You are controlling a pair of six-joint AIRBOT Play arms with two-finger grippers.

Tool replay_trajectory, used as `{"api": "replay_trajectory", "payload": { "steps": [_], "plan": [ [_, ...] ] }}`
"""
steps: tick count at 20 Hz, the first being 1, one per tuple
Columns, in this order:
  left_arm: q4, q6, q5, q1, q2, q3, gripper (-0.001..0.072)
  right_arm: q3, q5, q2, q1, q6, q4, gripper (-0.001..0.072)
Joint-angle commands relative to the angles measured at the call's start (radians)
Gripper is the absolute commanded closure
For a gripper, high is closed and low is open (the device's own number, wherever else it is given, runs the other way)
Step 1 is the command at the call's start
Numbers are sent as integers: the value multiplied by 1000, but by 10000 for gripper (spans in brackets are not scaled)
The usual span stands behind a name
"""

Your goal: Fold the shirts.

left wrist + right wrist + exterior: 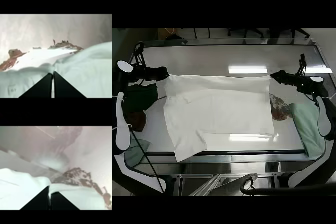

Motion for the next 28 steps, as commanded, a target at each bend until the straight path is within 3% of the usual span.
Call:
{"api": "replay_trajectory", "payload": {
  "steps": [1, 7, 12, 16, 20, 25, 26, 27, 28],
  "plan": [
    [59, -61, -82, -7, -160, 150, 689, 73, -8, -120, 8, 32, -7, 695],
    [188, -89, -203, -8, -196, 204, 688, 68, 41, -122, 19, 156, -290, 696],
    [236, -96, -287, -10, -262, 204, 689, 67, 22, -134, 30, 184, -335, 695],
    [265, -100, -284, -9, -282, 205, 688, 67, 14, -137, 33, 244, -444, 696],
    [343, -138, -298, -3, -302, 204, 688, 67, 2, -137, 31, 253, -451, 695],
    [330, -137, -262, -22, -304, 234, 687, 68, 0, -132, 42, 251, -449, 693],
    [325, -137, -272, -32, -303, 255, 595, 68, 4, -123, 48, 244, -450, 680],
    [309, -136, -290, -45, -300, 277, 288, 69, 16, -104, 50, 237, -450, 562],
    [292, -137, -304, -48, -288, 289, 5, 69, 31, -79, 50, 237, -450, 398]
  ]
}}
